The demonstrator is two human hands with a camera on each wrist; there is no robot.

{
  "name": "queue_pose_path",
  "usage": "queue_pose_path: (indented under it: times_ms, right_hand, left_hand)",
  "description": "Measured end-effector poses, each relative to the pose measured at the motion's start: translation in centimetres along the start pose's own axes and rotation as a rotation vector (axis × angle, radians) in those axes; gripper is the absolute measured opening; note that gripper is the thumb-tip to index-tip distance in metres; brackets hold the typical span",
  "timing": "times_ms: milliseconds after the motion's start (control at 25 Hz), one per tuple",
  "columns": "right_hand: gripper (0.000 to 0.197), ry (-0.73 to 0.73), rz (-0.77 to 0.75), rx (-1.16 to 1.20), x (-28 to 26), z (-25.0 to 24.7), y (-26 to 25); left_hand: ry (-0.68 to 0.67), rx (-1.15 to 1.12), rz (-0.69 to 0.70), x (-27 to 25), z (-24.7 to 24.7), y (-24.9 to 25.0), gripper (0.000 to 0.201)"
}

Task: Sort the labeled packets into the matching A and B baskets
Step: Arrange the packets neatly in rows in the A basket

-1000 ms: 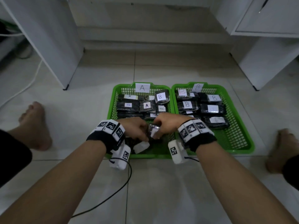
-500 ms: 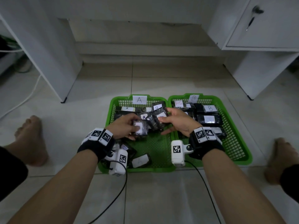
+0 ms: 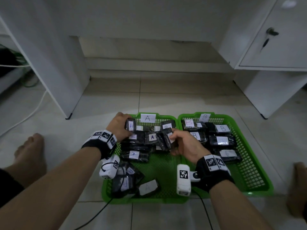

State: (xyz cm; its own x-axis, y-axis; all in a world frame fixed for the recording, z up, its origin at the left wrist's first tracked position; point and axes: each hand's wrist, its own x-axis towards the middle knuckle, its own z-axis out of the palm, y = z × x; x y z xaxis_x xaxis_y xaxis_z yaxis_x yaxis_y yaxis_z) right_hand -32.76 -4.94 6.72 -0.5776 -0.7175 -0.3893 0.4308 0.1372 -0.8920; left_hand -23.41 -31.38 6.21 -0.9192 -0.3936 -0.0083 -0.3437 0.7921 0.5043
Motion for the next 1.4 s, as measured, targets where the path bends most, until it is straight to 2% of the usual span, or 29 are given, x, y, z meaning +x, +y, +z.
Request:
queue_pose_path:
  times_ms: [160,320,480,520,600,640,680,760,840,880,960,1040,1120,1240,1400]
  right_hand:
    - [0.043,0.025,-0.001,0.022,0.7,0.2,-0.5]
    - [0.057,0.128,0.016,-0.124,1.7,1.1,-0.9]
    - [0.043,0.24,-0.14,-0.415,2.9,2.9,-0.9]
    - [0.046,0.26,-0.183,-0.453,3.2,3.2,-0.8]
    - [0.056,0.3,-0.249,-0.477,3.7,3.5,-0.6]
    - [0.057,0.318,-0.283,-0.461,3.9,3.6,-0.6]
    - [0.055,0.326,-0.319,-0.432,3.9,3.7,-0.6]
    - [0.048,0.316,-0.372,-0.37,3.8,3.9,-0.8]
    - [0.042,0.264,-0.362,-0.328,3.5,3.9,-1.2]
    - [0.041,0.253,-0.335,-0.303,3.5,3.7,-1.5]
    - [0.047,0.289,-0.26,-0.308,3.7,2.6,-2.1]
    - [0.069,0.366,-0.188,-0.424,3.9,1.2,-2.5]
    - [0.072,0.365,-0.185,-0.51,3.7,0.4,-2.6]
    - [0.073,0.318,-0.152,-0.485,3.4,0.4,-2.1]
    - [0.08,0.24,-0.125,-0.324,3.5,1.0,-1.8]
  left_hand:
    - [-0.029,0.14,0.061,1.7,1.4,-0.3,0.06]
    - [0.005,0.393,0.127,2.5,1.4,-0.4,0.069]
    - [-0.095,0.638,0.14,3.0,1.2,0.0,0.057]
    - [-0.09,0.661,0.134,3.1,1.3,0.1,0.052]
    - [-0.008,0.547,0.156,3.2,0.9,1.0,0.04]
    - [0.017,0.343,0.162,3.1,0.6,1.7,0.034]
    - [-0.023,0.081,0.141,3.0,0.2,2.3,0.028]
    - [-0.255,-0.336,0.056,2.8,-0.4,3.6,0.025]
    - [-0.407,-0.533,0.016,2.6,-0.6,4.2,0.025]
    - [-0.396,-0.572,0.013,2.6,-0.8,4.3,0.027]
    - [-0.303,-0.594,-0.007,2.8,-1.4,3.9,0.032]
    - [-0.211,-0.618,-0.041,3.0,-1.8,3.2,0.027]
    - [-0.132,-0.498,-0.016,3.0,-1.9,2.8,0.019]
    - [-0.118,-0.216,0.105,2.9,-1.2,3.1,0.02]
    - [-0.136,-0.066,0.216,3.4,0.0,2.8,0.027]
